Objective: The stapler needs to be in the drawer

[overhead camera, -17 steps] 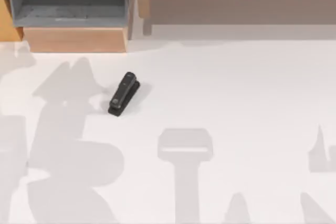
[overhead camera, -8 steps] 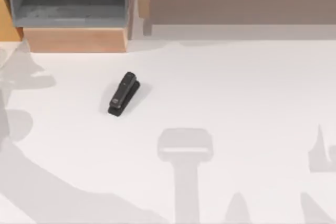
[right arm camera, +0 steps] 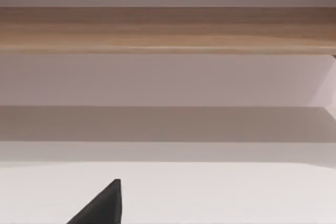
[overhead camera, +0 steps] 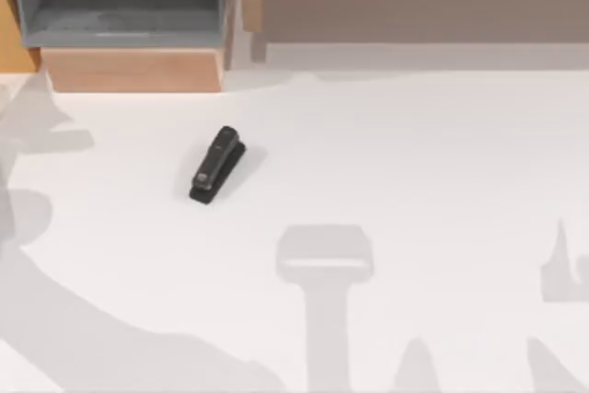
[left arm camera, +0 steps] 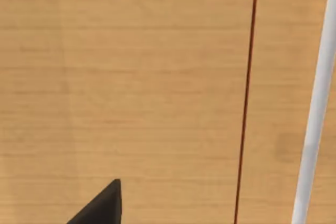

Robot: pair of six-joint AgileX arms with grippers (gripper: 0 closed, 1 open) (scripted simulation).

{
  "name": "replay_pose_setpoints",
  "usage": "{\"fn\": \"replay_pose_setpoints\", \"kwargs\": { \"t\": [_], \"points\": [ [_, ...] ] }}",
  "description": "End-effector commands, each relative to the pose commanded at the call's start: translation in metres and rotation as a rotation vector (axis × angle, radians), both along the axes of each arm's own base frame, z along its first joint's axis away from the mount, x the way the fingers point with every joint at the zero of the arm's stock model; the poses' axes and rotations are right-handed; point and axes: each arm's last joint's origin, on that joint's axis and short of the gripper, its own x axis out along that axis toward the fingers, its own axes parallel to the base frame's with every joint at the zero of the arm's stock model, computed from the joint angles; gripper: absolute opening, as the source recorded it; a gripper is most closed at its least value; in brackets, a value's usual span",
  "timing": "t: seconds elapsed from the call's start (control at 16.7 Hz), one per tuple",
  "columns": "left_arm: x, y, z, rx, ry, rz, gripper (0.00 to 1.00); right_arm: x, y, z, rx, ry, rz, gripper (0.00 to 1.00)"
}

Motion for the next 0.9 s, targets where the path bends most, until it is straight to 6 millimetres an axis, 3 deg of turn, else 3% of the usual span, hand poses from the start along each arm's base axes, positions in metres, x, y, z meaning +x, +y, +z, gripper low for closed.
{"fn": "replay_pose_setpoints", "kwargs": {
  "t": [0.3,0.54,0.9],
  "points": [
    [0.020,0.001,0.000,0.001,-0.001,0.001,1.00,0.000,0.000,0.000,0.000,0.000,0.000,1.00],
    [0.022,0.001,0.000,0.001,-0.001,0.001,1.00,0.000,0.000,0.000,0.000,0.000,0.000,1.00],
    [0.022,0.001,0.000,0.001,-0.001,0.001,0.55,0.000,0.000,0.000,0.000,0.000,0.000,1.00]
  ]
}}
